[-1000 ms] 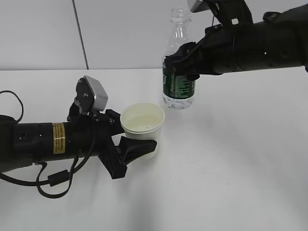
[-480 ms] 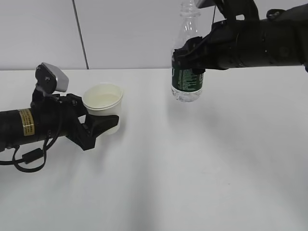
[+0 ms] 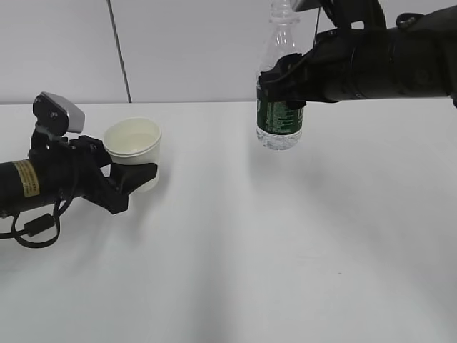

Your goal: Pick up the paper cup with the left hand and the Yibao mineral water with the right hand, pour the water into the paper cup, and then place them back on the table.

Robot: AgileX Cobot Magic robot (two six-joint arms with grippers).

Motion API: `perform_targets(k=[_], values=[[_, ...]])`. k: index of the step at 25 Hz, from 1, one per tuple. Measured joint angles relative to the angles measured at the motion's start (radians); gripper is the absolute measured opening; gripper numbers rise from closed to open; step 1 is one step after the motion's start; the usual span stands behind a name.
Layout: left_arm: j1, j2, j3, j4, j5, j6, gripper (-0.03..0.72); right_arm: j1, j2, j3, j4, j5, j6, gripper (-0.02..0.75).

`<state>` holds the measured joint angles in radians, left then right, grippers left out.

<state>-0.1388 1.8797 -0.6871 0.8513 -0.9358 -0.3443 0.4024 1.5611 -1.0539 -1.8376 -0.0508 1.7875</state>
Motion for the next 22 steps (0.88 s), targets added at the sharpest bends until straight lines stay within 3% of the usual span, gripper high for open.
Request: perform_targets(k=[13,22], values=[[0.0,0.094,0.0,-0.134,-0.081,0.05,0.435,0.0,0.0,0.0,0.002,0.011,0.0,0.426],[0.0,0.161,0.0,-0.157,-0.125,0.082,0.435,0.0,0.02,0.0,0.002,0.026,0.0,0.426]])
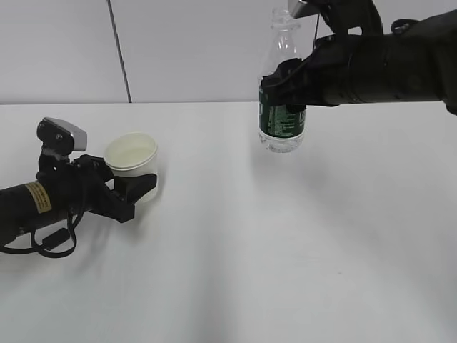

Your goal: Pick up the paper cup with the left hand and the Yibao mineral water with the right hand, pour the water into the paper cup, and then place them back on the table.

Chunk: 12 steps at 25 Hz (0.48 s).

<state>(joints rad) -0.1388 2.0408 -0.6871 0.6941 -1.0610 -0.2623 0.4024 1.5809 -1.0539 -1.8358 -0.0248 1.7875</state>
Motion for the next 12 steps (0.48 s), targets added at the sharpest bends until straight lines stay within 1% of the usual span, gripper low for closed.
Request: perform_targets(k=[12], values=[[0.0,0.059,0.0,-0.013,-0.03,0.013,0.435,0.0,0.001,0.0,0.001,0.025,0.0,0.426]])
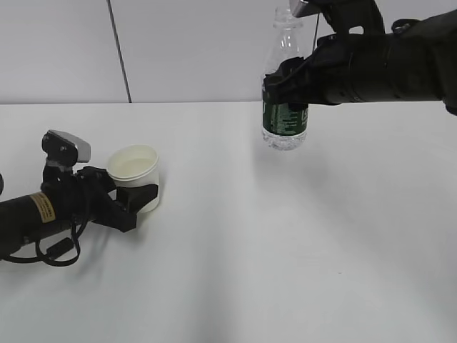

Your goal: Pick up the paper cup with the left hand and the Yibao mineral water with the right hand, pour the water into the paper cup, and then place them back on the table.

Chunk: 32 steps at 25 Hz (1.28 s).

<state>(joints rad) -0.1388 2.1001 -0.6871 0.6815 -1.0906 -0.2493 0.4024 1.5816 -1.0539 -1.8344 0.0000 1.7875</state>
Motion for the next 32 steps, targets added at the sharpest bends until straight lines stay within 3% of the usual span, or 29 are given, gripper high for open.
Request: perform_targets(k=[7,20,32], values=[[0.0,0.033,0.0,-0.002,-0.024,0.009,0.438,0.0,0.0,0.0,0.0,0.0,0.0,0.426],[0.0,0.047,-0.005,0.0,-0.05,0.041,0.509,0.0,0.0,0.0,0.0,0.0,0.0,0.426],[0.016,0.03,-0.005,0.073,-0.045,0.041,0.527,0.0,0.0,0.0,0.0,0.0,0.017,0.426]])
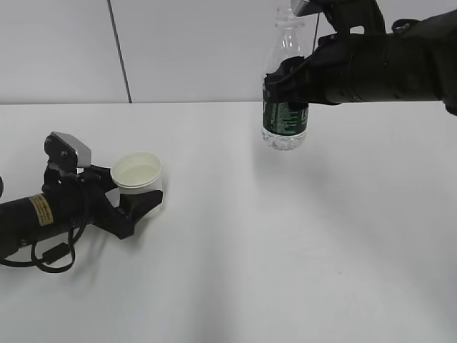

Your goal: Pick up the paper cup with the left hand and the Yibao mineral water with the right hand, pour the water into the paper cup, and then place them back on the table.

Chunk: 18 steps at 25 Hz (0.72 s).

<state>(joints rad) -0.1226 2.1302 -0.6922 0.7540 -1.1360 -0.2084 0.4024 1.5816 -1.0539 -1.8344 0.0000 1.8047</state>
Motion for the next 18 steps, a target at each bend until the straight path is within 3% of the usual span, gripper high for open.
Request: perform_targets(k=[11,18], values=[[0.037,-0.011,-0.001,0.109,0.046,-0.001,0.527,0.0,0.0,0.0,0.0,0.0,0.006,0.426],[0.055,-0.011,0.05,0.12,0.063,-0.004,0.527,0.0,0.0,0.0,0.0,0.0,0.007,0.426]])
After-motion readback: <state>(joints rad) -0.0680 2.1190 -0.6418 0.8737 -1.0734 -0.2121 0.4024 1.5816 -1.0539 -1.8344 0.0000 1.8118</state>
